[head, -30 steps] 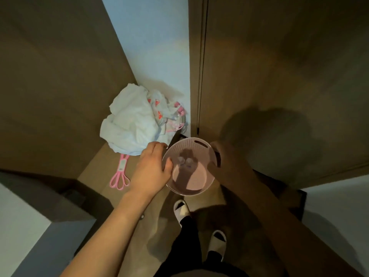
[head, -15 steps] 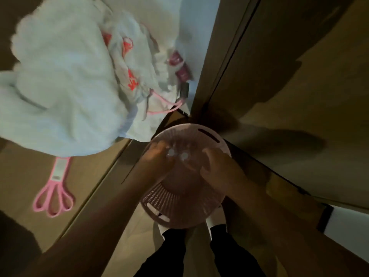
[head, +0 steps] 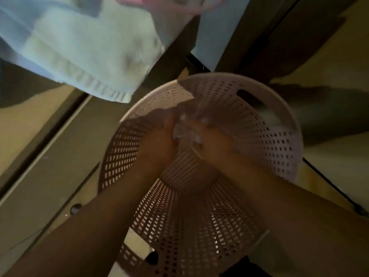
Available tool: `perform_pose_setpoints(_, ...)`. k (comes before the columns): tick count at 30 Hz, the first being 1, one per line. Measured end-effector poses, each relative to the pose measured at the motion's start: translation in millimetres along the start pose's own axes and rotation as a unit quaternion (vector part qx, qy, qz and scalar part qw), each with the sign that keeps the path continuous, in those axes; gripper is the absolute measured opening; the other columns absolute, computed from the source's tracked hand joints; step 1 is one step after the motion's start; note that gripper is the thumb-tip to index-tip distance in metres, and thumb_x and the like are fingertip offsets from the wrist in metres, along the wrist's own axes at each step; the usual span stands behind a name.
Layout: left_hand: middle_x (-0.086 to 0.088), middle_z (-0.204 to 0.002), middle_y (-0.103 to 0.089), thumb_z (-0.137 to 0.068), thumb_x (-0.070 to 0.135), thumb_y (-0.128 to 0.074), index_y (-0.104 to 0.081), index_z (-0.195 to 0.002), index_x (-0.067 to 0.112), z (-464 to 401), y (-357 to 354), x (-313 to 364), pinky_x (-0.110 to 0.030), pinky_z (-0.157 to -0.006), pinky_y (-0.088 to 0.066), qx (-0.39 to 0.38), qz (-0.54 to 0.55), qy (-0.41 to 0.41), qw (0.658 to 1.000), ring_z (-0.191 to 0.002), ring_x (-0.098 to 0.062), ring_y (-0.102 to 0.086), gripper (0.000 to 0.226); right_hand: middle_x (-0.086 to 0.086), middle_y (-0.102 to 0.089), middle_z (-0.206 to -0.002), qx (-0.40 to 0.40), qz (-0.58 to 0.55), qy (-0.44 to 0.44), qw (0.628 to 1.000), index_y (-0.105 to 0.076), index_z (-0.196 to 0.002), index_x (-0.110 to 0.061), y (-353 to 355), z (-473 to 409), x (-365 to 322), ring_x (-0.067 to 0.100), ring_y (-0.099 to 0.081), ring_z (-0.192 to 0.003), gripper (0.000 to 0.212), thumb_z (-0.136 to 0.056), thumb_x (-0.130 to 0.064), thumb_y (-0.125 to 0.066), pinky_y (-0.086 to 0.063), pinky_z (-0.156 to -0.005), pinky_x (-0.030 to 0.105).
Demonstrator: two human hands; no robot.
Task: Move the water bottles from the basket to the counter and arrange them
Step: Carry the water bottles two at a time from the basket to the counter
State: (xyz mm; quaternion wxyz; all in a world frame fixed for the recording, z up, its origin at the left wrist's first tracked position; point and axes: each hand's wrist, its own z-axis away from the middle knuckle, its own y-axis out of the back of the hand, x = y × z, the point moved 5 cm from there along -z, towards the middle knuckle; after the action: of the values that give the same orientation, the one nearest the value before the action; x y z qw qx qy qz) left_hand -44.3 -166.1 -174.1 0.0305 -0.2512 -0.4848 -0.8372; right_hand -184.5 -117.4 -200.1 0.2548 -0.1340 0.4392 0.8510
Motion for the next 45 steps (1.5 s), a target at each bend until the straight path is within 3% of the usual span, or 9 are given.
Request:
perform_pose_setpoints(6, -0.008, -0.103, -0.071, -0.088, 0.037, -0.062, -0.048, -0.132, 0.018, 73, 121, 66, -0.038, -0.07, -0.052, 0.028, -0.007, 0.001, 1.0, -0.089, -0.033, -0.068, 0.05, 0.0, -0.063, -0.119, -0.001, 0.006, -0.034, 0.999, -0.048, -0.133, -0.023, 106, 101, -52, 0.023, -0.061, -0.11, 0.042, -0.094, -0.036, -0.059, -0.05, -0.086, 0.036)
perform_pose_setpoints(10, -0.003, -0.101, -0.07, -0.084, 0.033, -0.068, -0.056, -0.121, 0.021, 145, 235, 129, -0.034, -0.066, -0.052, 0.039, 0.052, -0.019, 0.998, -0.081, -0.026, -0.067, 0.041, -0.009, -0.053, -0.092, 0.048, 0.037, -0.019, 0.998, -0.044, -0.099, -0.029, 213, 198, -118, 0.012, -0.058, -0.085, 0.018, -0.095, -0.038, -0.059, -0.037, -0.068, 0.024)
perform_pose_setpoints(15, -0.006, -0.083, -0.067, -0.085, 0.034, -0.065, -0.055, -0.1, 0.023, 249, 398, 217, -0.034, -0.066, -0.049, 0.063, 0.093, 0.0, 0.994, -0.079, -0.032, -0.064, 0.022, -0.001, -0.065, -0.106, 0.086, 0.03, 0.036, 0.995, -0.054, -0.126, -0.022, 347, 337, -209, 0.019, -0.064, -0.098, 0.045, -0.087, -0.039, -0.068, -0.037, -0.071, 0.022)
perform_pose_setpoints(17, -0.001, -0.08, -0.067, -0.084, 0.032, -0.069, -0.054, -0.097, 0.026, 290, 451, 249, -0.036, -0.066, -0.051, 0.08, 0.115, -0.018, 0.99, -0.076, -0.027, -0.063, 0.021, -0.007, -0.061, -0.083, 0.112, -0.01, 0.072, 0.991, -0.055, -0.101, -0.024, 389, 383, -242, 0.018, -0.065, -0.08, 0.028, -0.082, -0.037, -0.071, -0.04, -0.062, 0.025)
perform_pose_setpoints(20, 0.005, -0.073, -0.064, -0.081, 0.033, -0.069, -0.052, -0.091, 0.026, 339, 503, 274, -0.039, -0.062, -0.052, 0.13, 0.139, -0.031, 0.981, -0.07, -0.022, -0.061, 0.02, -0.008, -0.045, -0.059, 0.143, -0.046, 0.107, 0.983, -0.041, -0.077, -0.028, 428, 429, -281, 0.006, -0.048, -0.053, 0.032, -0.074, -0.042, -0.069, -0.04, -0.05, 0.035)
perform_pose_setpoints(23, 0.004, -0.069, -0.062, -0.076, 0.037, -0.065, -0.051, -0.088, 0.026, 367, 522, 276, -0.042, -0.06, -0.053, 0.167, 0.162, -0.029, 0.972, -0.066, -0.02, -0.06, 0.021, -0.008, -0.045, -0.059, 0.174, -0.083, 0.127, 0.973, -0.038, -0.073, -0.035, 442, 452, -302, 0.014, -0.053, -0.056, 0.03, -0.068, -0.05, -0.063, -0.05, -0.055, 0.046)
perform_pose_setpoints(28, 0.006, -0.068, -0.061, -0.08, 0.033, -0.069, -0.053, -0.088, 0.03, 391, 526, 257, -0.04, -0.06, -0.053, 0.168, 0.167, -0.009, 0.971, -0.065, -0.012, -0.059, 0.019, -0.005, -0.058, -0.071, 0.148, -0.01, 0.117, 0.982, -0.045, -0.081, -0.027, 448, 476, -322, 0.009, -0.059, -0.064, 0.032, -0.078, -0.039, -0.074, -0.053, -0.06, 0.035)
perform_pose_setpoints(36, 0.008, -0.074, -0.064, -0.077, 0.04, -0.065, -0.06, -0.095, 0.032, 449, 532, 222, -0.032, -0.058, -0.05, 0.234, 0.127, 0.042, 0.963, -0.066, -0.009, -0.06, 0.02, -0.005, -0.063, -0.087, 0.056, 0.038, 0.155, 0.986, -0.047, -0.094, -0.03, 424, 474, -356, 0.015, -0.063, -0.082, 0.036, -0.073, -0.048, -0.07, -0.056, -0.072, 0.039)
perform_pose_setpoints(45, 0.006, -0.077, -0.066, -0.081, 0.028, -0.074, -0.063, -0.098, 0.027, 594, 528, 187, -0.034, -0.058, -0.053, 0.407, 0.199, 0.212, 0.866, -0.068, -0.008, -0.061, 0.02, -0.004, -0.059, -0.076, -0.047, 0.154, 0.326, 0.931, -0.044, -0.085, -0.027, 362, 505, -467, 0.019, -0.058, -0.073, 0.029, -0.078, -0.041, -0.068, -0.051, -0.066, 0.034)
